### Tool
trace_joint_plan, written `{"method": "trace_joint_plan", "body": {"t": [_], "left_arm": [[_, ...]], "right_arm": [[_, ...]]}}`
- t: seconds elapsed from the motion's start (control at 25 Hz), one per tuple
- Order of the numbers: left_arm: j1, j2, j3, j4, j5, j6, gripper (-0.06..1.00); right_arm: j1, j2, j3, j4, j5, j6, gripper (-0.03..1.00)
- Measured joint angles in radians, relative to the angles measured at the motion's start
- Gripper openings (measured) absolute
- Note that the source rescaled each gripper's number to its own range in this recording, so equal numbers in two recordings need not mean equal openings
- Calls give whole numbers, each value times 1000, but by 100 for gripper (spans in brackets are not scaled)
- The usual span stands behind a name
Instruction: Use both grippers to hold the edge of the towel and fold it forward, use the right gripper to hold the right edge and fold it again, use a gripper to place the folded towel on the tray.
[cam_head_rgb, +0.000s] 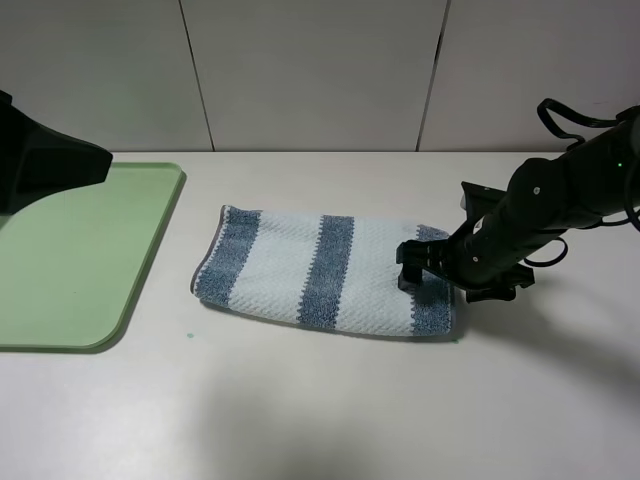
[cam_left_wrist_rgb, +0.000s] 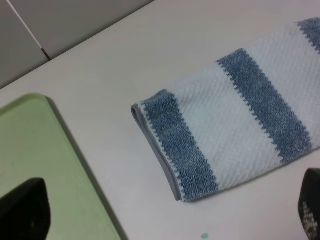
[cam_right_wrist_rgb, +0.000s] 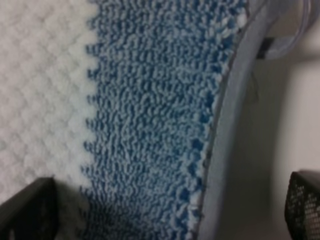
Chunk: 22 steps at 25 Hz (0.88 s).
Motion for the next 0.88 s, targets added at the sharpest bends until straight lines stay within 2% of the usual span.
{"method": "trace_joint_plan", "body": {"t": [0.2,0.32,0.6,0.68,0.88], "left_arm": [[0,0,0,0,0,0,100],[0,0,0,0,0,0,100],[0,0,0,0,0,0,100],[0,0,0,0,0,0,100],[0,0,0,0,0,0,100]], "right_arm": [[0,2,0,19,-2,18,82],[0,2,0,29,-2,24,67],[0,2,0,49,-7,43,15],[0,2,0,50,-8,46,3],[0,2,0,48,-9,46,2]]}}
